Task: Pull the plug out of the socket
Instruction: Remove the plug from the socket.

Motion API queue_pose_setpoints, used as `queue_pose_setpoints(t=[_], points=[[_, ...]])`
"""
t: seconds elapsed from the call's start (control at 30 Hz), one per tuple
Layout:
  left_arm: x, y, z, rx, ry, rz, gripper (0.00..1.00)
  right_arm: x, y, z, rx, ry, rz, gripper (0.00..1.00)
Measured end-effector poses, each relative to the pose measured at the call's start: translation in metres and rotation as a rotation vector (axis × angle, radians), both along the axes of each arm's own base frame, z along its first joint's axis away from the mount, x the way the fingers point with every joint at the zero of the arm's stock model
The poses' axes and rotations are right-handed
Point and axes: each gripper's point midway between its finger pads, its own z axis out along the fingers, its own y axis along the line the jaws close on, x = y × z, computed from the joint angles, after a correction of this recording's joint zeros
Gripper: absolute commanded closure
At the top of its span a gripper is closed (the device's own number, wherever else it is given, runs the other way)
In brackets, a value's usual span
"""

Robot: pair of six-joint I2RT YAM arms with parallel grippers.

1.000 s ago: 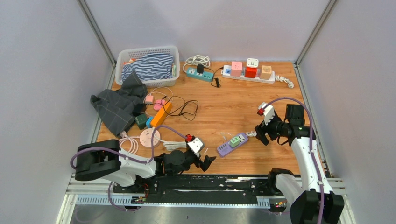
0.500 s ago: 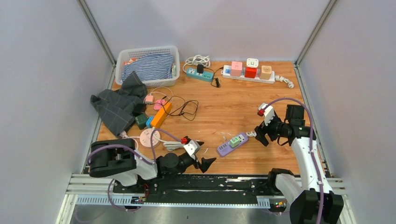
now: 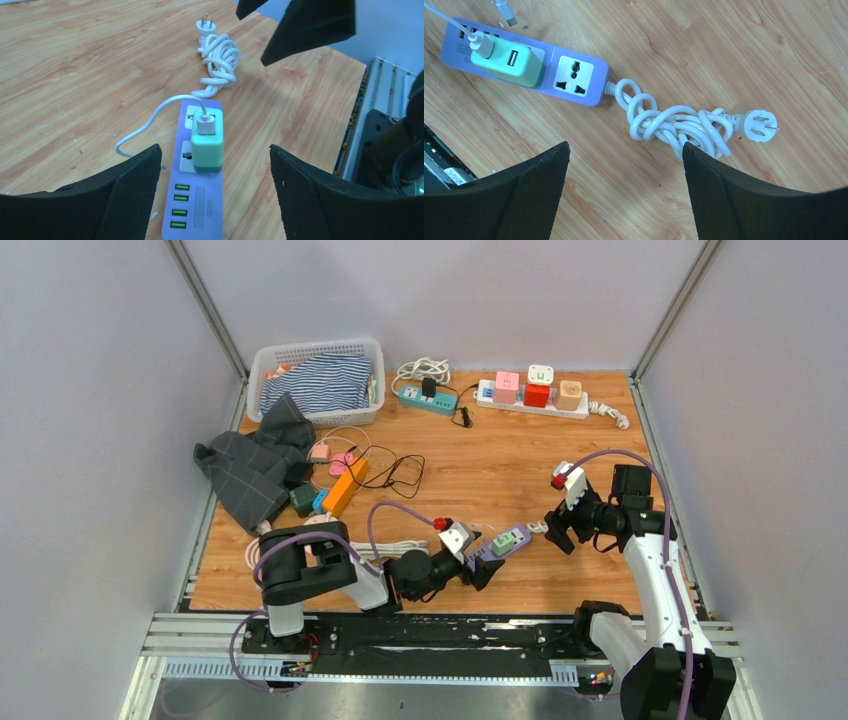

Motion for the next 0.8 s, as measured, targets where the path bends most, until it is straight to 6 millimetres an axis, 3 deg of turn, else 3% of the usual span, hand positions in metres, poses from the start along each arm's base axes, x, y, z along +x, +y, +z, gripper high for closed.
queue_pose_setpoints(t=[0.1,0.3,0.47,0.57,0.73,0.8], points=[[0.012,-0.007,-0.005,0.006,0.024,0.017,0.28,-0.001,0.001,0.0,0.003,-0.002,0.006,0.16],[0.015,-0.023,-0.028,0.098,0.068,0.013,0.41,-0.001,0.002,0.001,0.005,-0.003,0.014,0.16],[0.018,-0.037,-0.031,0.15,0.08,0.006,0.47,-0.001,0.002,0.001,0.006,-0.005,0.016,0.16],[0.02,-0.039,-0.033,0.173,0.08,0.006,0.62,-0.001,0.002,0.001,0.005,-0.005,0.016,0.16],[0.021,-0.044,-0.04,0.22,0.059,-0.007,0.99,-0.001,0.002,0.001,0.006,-0.005,0.017,0.16],[0.021,-0.045,-0.04,0.232,0.049,-0.015,1.0,-0.001,0.002,0.001,0.006,-0.005,0.019,0.17]])
